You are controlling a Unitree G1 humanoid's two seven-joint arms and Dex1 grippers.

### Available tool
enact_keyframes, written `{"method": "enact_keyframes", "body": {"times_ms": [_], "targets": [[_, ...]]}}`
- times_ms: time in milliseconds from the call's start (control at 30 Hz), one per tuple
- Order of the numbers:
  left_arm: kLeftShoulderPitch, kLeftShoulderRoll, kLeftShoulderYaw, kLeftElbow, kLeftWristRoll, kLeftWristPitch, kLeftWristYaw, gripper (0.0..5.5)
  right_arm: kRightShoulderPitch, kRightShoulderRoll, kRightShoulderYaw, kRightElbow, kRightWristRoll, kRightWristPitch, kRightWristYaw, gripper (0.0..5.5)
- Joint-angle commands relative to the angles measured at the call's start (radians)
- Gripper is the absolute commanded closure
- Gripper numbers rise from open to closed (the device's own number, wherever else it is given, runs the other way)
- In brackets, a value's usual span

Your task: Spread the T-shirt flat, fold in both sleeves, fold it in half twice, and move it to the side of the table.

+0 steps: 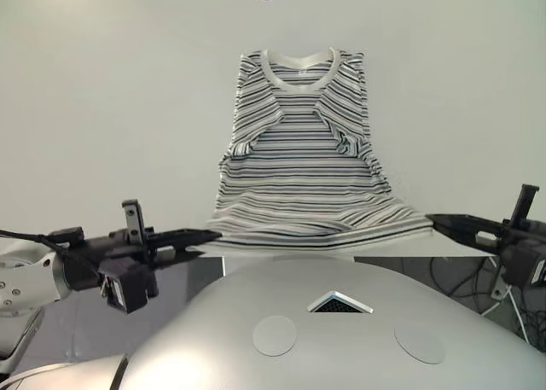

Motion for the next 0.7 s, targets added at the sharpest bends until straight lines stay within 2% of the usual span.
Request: {"method": "enact_keyframes", "body": {"times_ms": [33, 167, 367, 500, 667, 700], "targets": [[-0.348, -0.137, -0.084, 0.106, 0.223, 0.115, 0.146, 5.50, -0.339, -0.001, 0.178, 0.092, -0.154, 0.144, -0.155, 5.48], [-0.642, -0.272, -0.198, 0.302, 0.481, 0.164, 0.271, 5.50, -0.705, 0.045, 0.385, 0.261, -0.323, 0.301, -0.266, 5.48], [-0.892, -0.364, -0.285, 0.589, 0.627, 0.147, 0.388, 5.50, -1.033, 0.124, 0.571, 0.523, -0.451, 0.370, -0.312, 5.48], [-1.059, -0.396, -0.327, 0.823, 0.692, 0.092, 0.471, 5.50, -1.218, 0.189, 0.656, 0.787, -0.525, 0.317, -0.354, 5.48], [-1.259, -0.419, -0.422, 1.125, 0.832, -0.012, 0.604, 5.50, -1.365, 0.258, 0.700, 1.076, -0.565, 0.242, -0.401, 5.48], [-1.289, -0.421, -0.447, 1.184, 0.858, -0.031, 0.617, 5.19, -1.380, 0.268, 0.705, 1.113, -0.570, 0.228, -0.408, 5.50]]}}
